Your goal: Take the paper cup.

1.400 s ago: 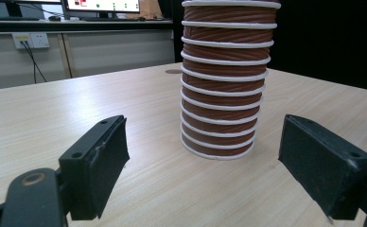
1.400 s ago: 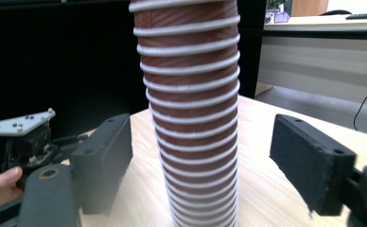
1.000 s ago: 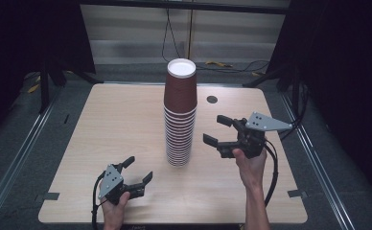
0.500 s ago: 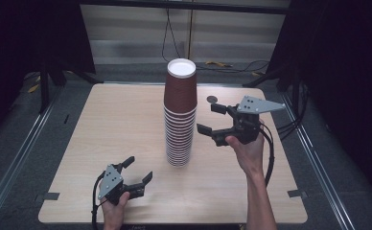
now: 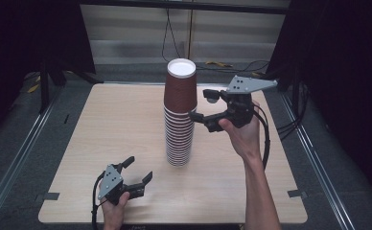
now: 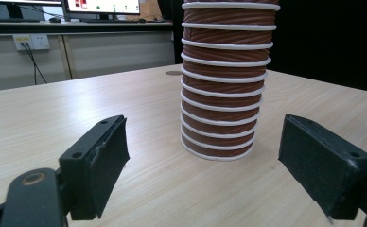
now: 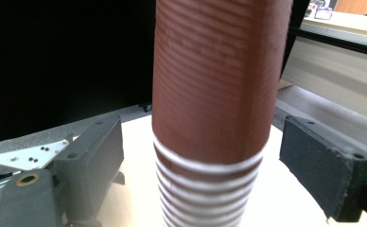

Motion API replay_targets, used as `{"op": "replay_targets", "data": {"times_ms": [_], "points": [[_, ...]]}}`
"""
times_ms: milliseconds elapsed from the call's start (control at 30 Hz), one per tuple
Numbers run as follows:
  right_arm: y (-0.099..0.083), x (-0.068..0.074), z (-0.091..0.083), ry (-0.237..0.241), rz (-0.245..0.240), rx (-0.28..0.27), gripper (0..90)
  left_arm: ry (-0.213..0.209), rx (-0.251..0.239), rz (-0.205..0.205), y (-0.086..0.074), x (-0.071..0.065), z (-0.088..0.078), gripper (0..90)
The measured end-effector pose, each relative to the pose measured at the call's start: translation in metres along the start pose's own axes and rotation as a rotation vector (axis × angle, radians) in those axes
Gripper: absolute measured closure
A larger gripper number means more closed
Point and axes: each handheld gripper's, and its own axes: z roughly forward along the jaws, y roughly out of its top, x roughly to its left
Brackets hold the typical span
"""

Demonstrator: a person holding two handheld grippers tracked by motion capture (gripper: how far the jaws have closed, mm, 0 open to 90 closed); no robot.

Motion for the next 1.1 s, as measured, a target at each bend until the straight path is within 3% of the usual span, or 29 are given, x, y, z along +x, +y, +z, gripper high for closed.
{"op": "replay_targets", "data": {"times_ms": [600,1100], "points": [[0.036,-0.009,0.023,0.028,-0.007,0.032,13.8,-0.009,-0.004,-0.006,0.000,0.000,0.000,16.3],[0.053,-0.013,0.042,0.036,-0.009,0.055,13.7,-0.006,-0.009,0.000,0.000,0.001,-0.001,16.3]]}}
